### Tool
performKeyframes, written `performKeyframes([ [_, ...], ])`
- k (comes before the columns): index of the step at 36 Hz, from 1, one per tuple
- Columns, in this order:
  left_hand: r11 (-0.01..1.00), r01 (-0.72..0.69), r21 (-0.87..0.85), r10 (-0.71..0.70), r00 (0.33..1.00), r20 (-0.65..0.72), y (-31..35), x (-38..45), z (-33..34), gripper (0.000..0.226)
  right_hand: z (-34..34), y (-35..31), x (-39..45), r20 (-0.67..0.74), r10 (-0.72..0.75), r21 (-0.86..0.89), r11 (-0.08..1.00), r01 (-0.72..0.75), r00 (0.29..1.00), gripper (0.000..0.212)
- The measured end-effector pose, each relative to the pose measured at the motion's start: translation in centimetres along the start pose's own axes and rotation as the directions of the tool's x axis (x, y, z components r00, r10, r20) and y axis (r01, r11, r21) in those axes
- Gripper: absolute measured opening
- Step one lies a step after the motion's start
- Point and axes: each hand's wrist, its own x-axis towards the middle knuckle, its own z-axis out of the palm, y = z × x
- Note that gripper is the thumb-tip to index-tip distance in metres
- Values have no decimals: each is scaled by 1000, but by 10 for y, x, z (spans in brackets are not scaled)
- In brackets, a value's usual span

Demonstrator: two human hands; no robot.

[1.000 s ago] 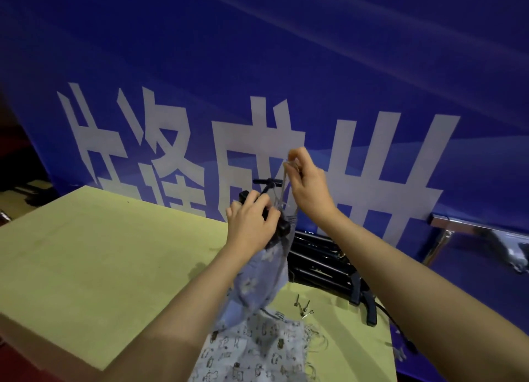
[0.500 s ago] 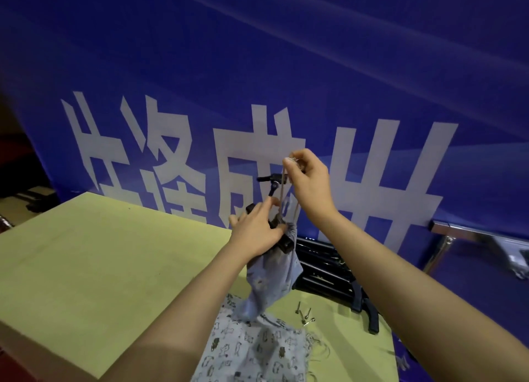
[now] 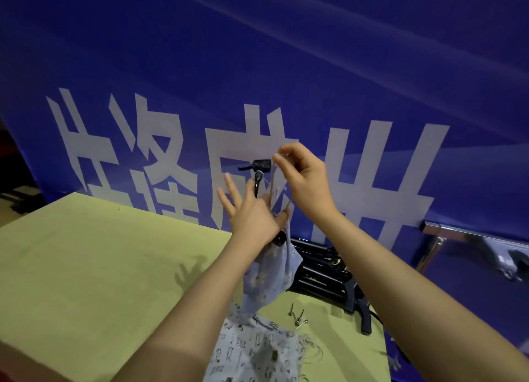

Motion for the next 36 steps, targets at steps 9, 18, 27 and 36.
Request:
performKeyframes([
  [9,988,-121,-92,122,992,15,14,-2,-2,21,-3,-12,-4,-71,-43,-37,998,40,997,4],
  [18,987,-158,-24,160,981,107,13,0,-3,28,-14,-23,-12,-171,-51,-98,995,35,984,3],
  [27,992,-109,57,104,991,79,47,-22,-12,38,-45,-38,-20,-255,-101,-162,985,61,961,9],
  [36,998,-47,44,44,997,58,108,-67,-21,46,-111,-58,-46,-259,-150,-193,976,100,954,12],
])
